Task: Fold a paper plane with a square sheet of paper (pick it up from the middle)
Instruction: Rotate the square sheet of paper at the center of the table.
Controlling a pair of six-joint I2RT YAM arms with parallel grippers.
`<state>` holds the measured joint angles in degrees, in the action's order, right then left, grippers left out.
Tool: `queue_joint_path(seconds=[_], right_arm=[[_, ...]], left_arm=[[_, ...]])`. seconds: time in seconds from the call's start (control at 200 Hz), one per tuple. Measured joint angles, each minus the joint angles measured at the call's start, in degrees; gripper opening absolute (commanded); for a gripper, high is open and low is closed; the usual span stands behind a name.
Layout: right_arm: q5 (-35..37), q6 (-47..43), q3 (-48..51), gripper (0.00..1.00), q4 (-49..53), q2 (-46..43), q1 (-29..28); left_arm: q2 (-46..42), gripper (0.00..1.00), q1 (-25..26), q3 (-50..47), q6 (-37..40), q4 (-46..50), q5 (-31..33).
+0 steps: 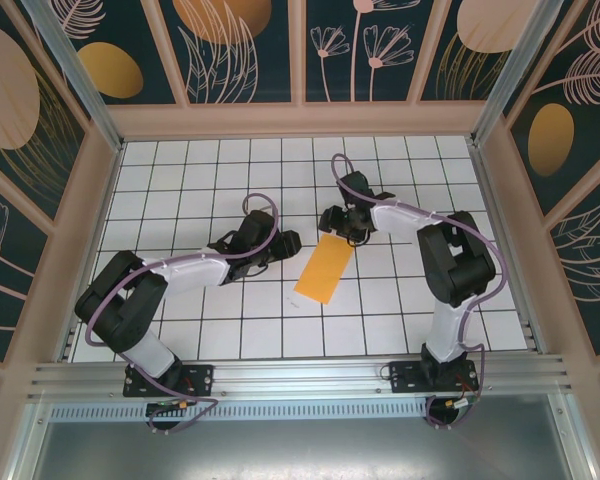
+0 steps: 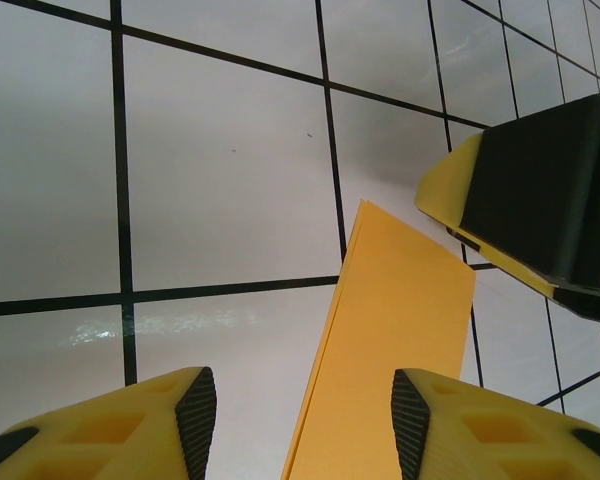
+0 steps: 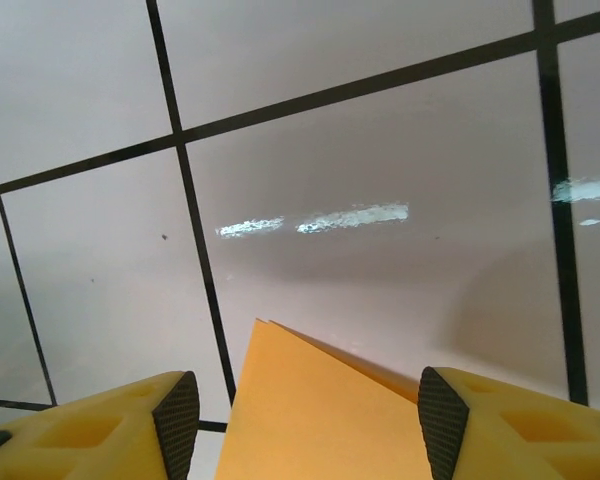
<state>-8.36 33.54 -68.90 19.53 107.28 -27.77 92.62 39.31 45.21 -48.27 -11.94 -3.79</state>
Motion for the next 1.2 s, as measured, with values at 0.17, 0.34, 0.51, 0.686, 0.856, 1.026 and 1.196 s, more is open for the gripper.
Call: queue_joint_path(seconds=[0.17,0.34,0.51,0.686,0.856,1.026,1.196], right_arm=[[4.3,2.2,4.2,0.69,1.1,-6.5,0.8],[4.3,4.6,7.9,0.69,1.2,-10.0,2.9],[2.5,5.9,10.1,0.69,0.7,-9.1,2.3],[1.4,6.1,10.2,0.69,-0.2,-7.1,1.1],[0.8,6.3,10.0,0.68,-0.9,-5.7,0.3],[0.7,6.2,8.1,0.67,0.1,-4.5,-0.1],[0.3,5.3,4.1,0.67,0.0,-1.5,-1.6]], left_arm=[[-2.1,0.55,-0.2,-1.8,0.0,-0.1,0.9],[-2.4,0.55,-0.7,-2.0,0.0,-0.1,1.1],[-2.4,0.56,-0.7,-2.0,0.0,-0.3,1.1],[-2.4,0.56,-0.7,-2.0,0.0,-0.3,1.1],[-2.4,0.56,-0.7,-2.0,0.0,-0.3,1.1],[-2.4,0.57,-0.7,-2.0,0.0,-0.3,1.1],[-2.4,0.57,-0.7,-2.0,0.0,-0.3,1.1]])
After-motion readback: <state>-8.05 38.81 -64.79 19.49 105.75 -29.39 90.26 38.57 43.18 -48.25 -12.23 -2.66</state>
